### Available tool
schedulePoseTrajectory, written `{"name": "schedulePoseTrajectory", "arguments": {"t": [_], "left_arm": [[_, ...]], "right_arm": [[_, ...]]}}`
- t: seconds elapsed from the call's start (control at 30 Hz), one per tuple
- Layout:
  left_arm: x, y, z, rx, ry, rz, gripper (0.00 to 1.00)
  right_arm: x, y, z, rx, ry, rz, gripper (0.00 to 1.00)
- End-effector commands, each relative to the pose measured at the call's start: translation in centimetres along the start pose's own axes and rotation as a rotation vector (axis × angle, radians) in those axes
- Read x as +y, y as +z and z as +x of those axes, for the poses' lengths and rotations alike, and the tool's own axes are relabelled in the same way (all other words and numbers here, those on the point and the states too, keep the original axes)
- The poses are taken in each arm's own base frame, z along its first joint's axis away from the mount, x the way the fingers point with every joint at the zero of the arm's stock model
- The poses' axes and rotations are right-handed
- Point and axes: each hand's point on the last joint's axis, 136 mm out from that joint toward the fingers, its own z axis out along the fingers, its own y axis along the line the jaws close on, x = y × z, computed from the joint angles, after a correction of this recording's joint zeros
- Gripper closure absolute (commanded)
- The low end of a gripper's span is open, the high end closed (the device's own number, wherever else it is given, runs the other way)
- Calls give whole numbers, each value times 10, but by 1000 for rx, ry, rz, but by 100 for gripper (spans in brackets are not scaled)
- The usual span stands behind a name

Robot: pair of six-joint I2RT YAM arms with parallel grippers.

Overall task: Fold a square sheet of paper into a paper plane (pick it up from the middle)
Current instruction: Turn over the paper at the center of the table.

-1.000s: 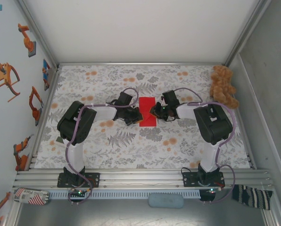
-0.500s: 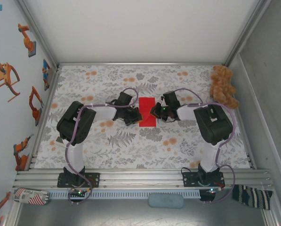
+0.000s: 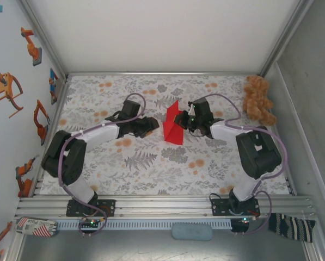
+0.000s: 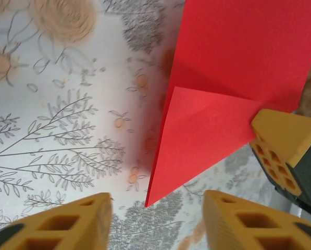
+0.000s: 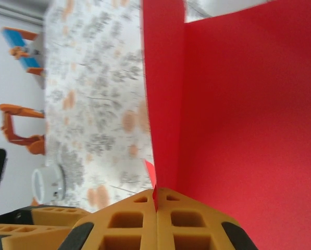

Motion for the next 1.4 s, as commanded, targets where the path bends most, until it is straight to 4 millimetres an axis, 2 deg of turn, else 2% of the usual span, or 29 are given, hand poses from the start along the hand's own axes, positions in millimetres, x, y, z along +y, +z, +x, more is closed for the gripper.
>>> {"name": "schedulePoseTrajectory", "arguments": {"t": [0.0, 0.1, 0.23, 0.33, 0.47, 0.57, 0.83, 0.97, 1.37], "left_arm": [[-33, -23, -15, -99, 8, 140, 40], [-57, -40, -21, -149, 14, 253, 26], [-86, -59, -27, -190, 10, 390, 11], [-105, -71, -30, -212, 13, 487, 5], [-122, -78, -30, -205, 26, 560, 4], [-132, -82, -28, -193, 52, 598, 8], [-145, -90, -28, -192, 71, 666, 30], [-144, -90, -29, -199, 74, 662, 35], [-136, -80, -31, -185, 56, 640, 64]], "right_arm": [[61, -27, -26, -71, -116, -166, 100], [94, -43, -32, -77, -146, -265, 100], [129, -64, -39, -82, -155, -382, 100], [147, -75, -43, -77, -141, -449, 100], [161, -85, -48, -72, -126, -513, 100], [166, -87, -48, -61, -116, -537, 100], [163, -91, -49, -52, -95, -539, 100], [159, -89, -49, -50, -82, -533, 100], [148, -86, -50, -49, -65, -515, 100]]}}
